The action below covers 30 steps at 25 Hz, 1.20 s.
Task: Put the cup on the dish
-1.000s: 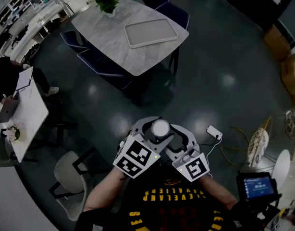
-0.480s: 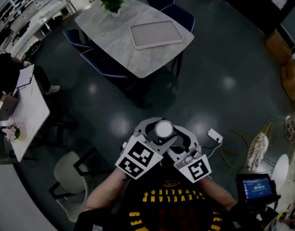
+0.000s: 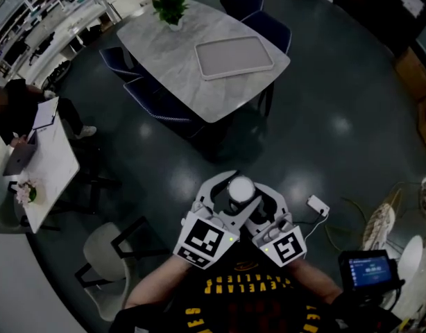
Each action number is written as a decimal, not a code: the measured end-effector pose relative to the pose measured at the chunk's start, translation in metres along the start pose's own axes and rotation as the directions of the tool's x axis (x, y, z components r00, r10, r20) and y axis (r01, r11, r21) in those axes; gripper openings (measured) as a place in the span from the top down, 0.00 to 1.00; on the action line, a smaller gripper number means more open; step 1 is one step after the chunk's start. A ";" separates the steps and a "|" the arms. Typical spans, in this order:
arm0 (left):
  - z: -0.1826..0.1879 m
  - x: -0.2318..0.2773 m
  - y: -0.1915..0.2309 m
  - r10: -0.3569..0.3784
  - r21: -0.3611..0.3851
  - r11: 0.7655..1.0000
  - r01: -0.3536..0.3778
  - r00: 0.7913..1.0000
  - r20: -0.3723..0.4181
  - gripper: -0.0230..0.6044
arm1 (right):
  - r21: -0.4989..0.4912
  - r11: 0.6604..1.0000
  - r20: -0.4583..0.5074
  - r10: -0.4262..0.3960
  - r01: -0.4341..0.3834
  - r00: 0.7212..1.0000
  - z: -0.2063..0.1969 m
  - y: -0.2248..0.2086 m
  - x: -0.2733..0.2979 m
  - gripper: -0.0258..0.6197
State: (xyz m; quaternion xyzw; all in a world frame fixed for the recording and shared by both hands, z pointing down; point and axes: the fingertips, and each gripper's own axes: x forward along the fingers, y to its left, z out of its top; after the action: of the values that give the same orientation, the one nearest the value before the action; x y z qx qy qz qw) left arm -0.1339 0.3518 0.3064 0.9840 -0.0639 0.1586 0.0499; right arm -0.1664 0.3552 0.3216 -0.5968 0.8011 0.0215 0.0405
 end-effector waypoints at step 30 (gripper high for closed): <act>0.061 0.159 0.116 0.220 -0.031 0.975 -0.219 0.972 0.086 0.54 | 0.023 0.966 -0.051 0.258 -0.257 0.965 -0.016 -0.188 0.085 0.61</act>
State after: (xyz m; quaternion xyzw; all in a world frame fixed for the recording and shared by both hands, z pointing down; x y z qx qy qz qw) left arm 0.0179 0.2125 0.3086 0.9764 -0.1761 0.1183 0.0395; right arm -0.0109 0.2191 0.3325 -0.4877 0.8728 0.0040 0.0210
